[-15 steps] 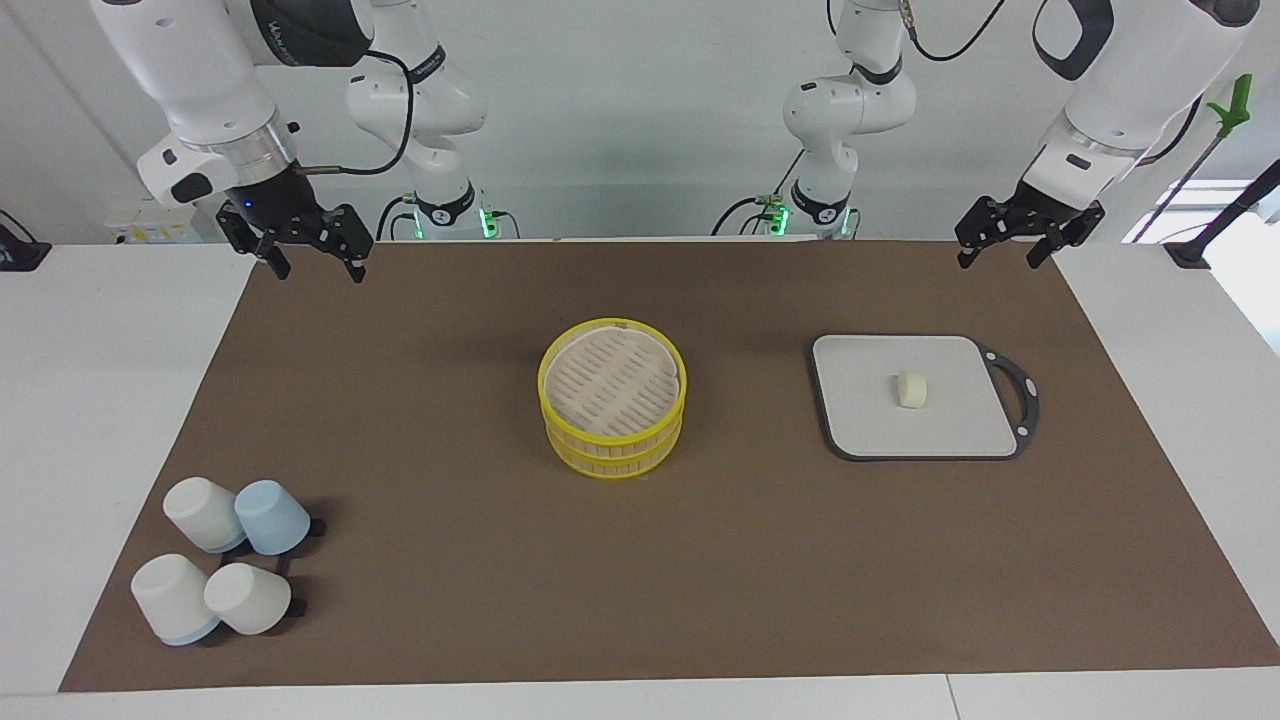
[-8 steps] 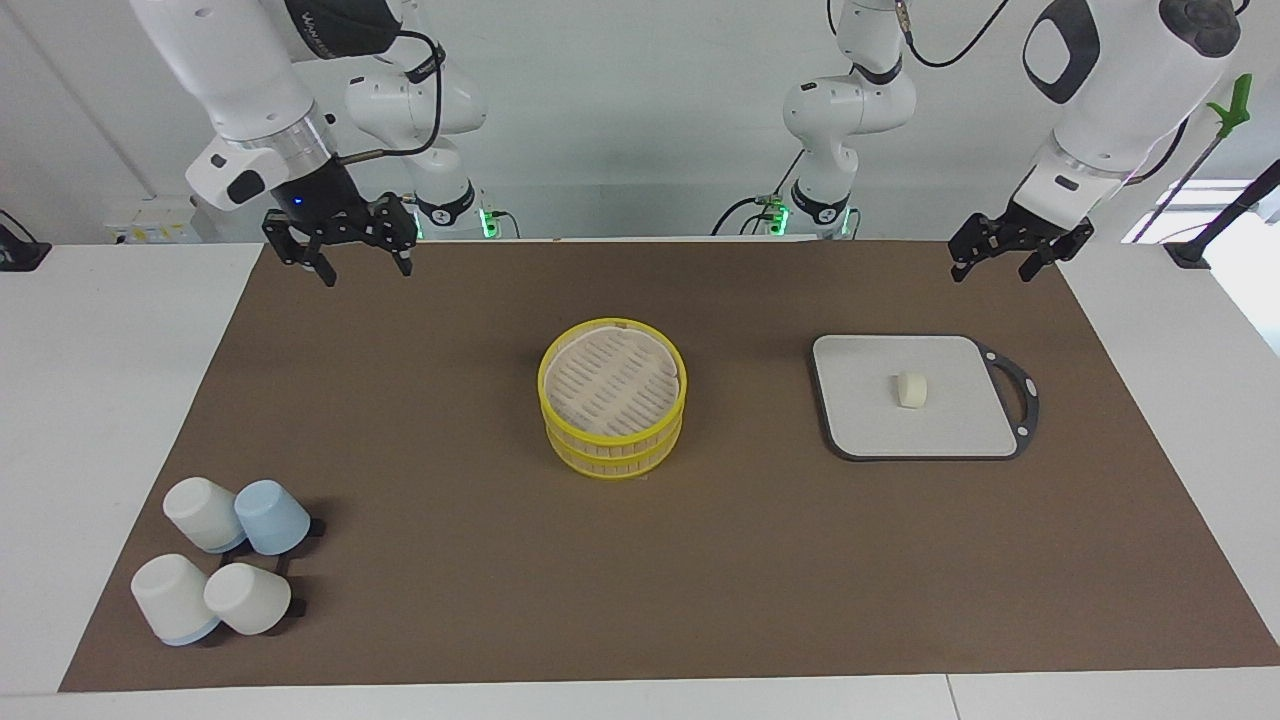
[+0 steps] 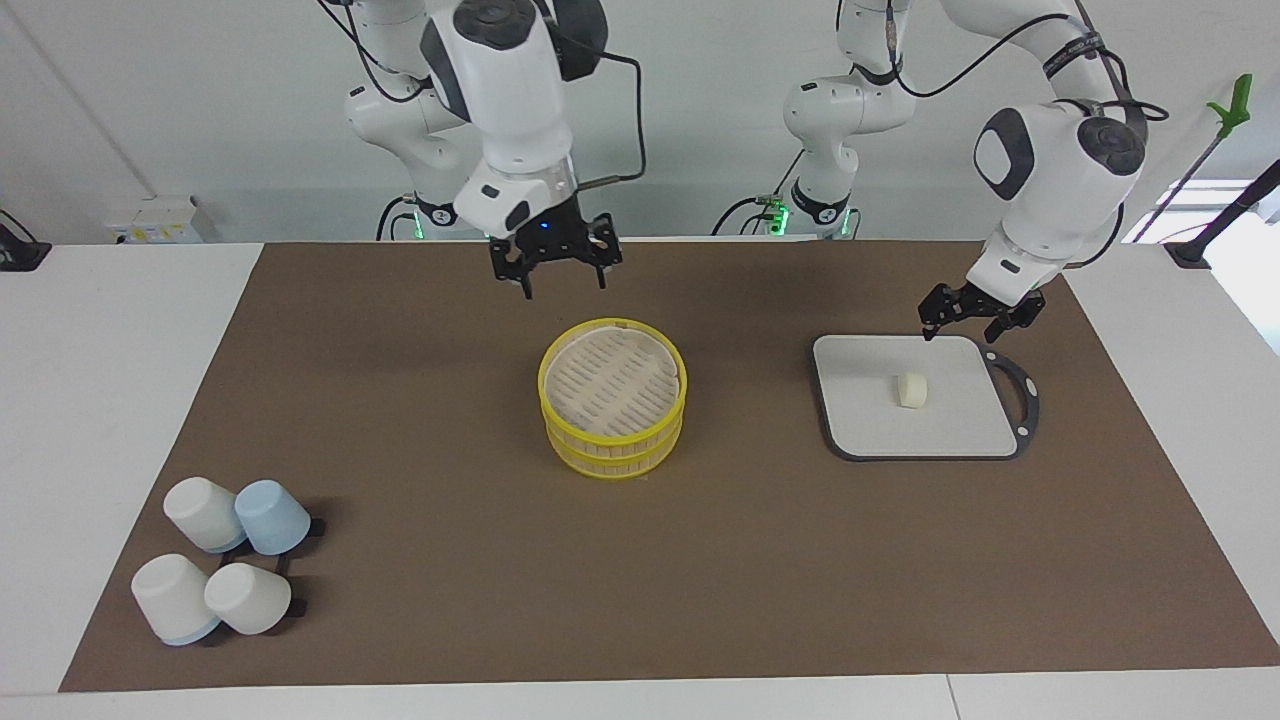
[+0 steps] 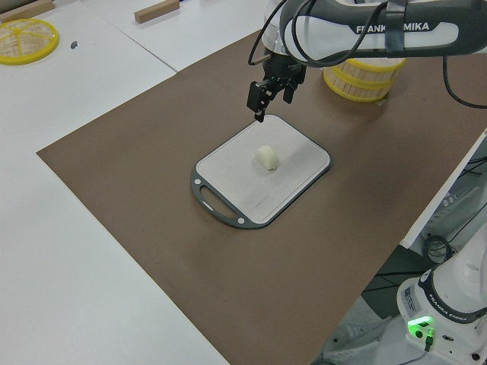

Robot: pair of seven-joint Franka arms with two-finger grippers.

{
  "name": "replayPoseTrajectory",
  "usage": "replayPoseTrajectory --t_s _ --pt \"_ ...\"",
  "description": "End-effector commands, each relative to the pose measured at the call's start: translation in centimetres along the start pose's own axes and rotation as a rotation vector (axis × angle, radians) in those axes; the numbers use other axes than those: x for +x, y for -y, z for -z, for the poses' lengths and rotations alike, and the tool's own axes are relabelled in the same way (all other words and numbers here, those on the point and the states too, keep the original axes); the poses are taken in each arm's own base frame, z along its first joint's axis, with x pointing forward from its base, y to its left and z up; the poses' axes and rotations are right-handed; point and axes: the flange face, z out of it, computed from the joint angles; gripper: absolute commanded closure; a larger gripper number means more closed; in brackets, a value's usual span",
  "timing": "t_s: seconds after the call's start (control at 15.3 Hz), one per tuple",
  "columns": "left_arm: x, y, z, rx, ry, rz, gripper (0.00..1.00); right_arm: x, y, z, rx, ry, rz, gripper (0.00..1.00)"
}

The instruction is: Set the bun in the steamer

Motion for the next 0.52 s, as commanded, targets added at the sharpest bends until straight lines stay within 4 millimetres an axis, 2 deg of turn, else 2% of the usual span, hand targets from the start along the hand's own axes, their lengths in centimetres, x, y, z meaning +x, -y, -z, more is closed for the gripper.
replayPoseTrajectory --t_s 0.0,0.13,0.26,0.33,0.46 --pt "-0.7 0.4 -3.6 -0.005 -0.025 -0.025 0.00 1.9 6.2 -3.9 -0.067 -0.048 0.005 0.00" --pt "-0.9 0.4 -6.1 -0.007 -0.020 -0.057 0.00 2.2 9.0 -7.3 -0.062 -0.056 -0.021 0.00" --pt "-1.5 -0.1 -8.3 -0.006 -0.023 -0.071 0.00 1.6 13.2 -11.4 -0.062 -0.074 -0.010 0.00" --pt "-1.9 -0.3 -9.4 -0.004 -0.030 -0.075 0.00 1.4 14.1 -12.2 -0.045 -0.088 -0.003 0.00" --pt "-1.9 -0.5 -10.2 0.000 -0.048 -0.091 0.00 1.5 14.3 -12.9 -0.046 -0.091 0.000 0.00"
